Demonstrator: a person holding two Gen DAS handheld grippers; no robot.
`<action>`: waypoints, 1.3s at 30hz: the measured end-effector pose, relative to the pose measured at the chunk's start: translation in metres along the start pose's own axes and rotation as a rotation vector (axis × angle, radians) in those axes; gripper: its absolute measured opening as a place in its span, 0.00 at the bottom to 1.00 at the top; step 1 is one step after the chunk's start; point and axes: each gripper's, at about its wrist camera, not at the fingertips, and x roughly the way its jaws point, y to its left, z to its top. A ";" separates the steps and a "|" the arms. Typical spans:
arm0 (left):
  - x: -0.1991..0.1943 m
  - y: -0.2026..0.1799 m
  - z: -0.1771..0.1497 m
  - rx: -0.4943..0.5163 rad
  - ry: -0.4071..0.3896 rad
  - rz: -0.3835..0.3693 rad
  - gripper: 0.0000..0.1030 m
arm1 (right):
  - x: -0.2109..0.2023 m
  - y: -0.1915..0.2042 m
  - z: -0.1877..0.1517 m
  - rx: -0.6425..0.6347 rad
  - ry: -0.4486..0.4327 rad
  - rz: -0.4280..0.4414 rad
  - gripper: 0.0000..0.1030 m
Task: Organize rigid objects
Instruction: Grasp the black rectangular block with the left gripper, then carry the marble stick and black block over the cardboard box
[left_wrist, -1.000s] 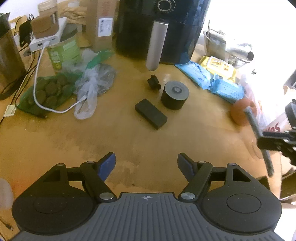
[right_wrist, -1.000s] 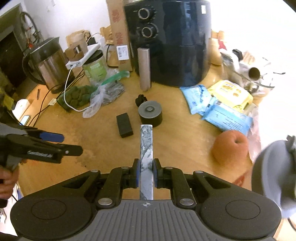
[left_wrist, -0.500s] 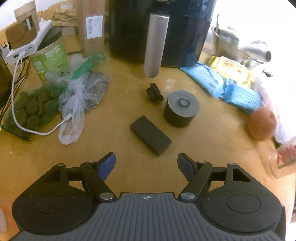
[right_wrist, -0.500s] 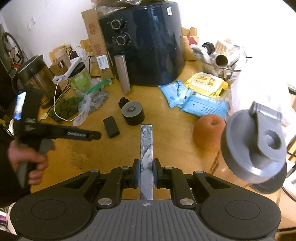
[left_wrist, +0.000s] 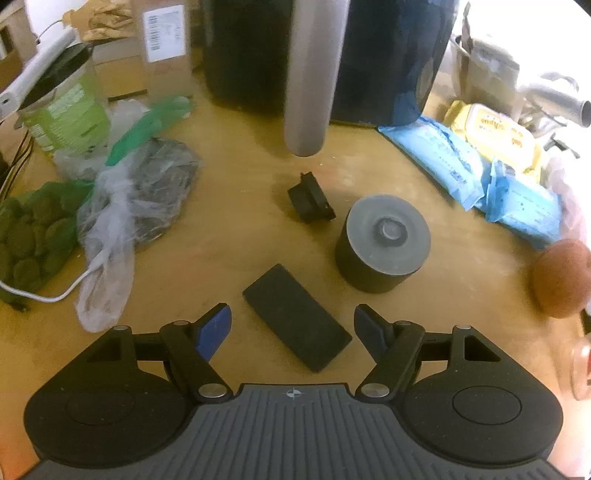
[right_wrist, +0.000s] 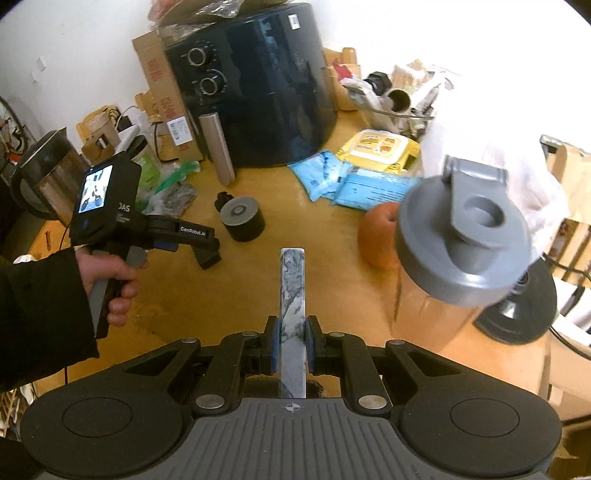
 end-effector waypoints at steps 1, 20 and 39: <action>0.003 -0.002 0.000 0.007 0.005 0.007 0.70 | -0.001 -0.001 -0.001 0.005 -0.001 -0.003 0.16; -0.021 0.008 -0.009 0.014 0.005 0.011 0.31 | -0.003 -0.010 -0.005 0.021 0.004 0.023 0.16; -0.086 0.008 -0.031 -0.008 -0.058 -0.039 0.31 | -0.006 -0.007 -0.016 0.008 0.022 0.075 0.16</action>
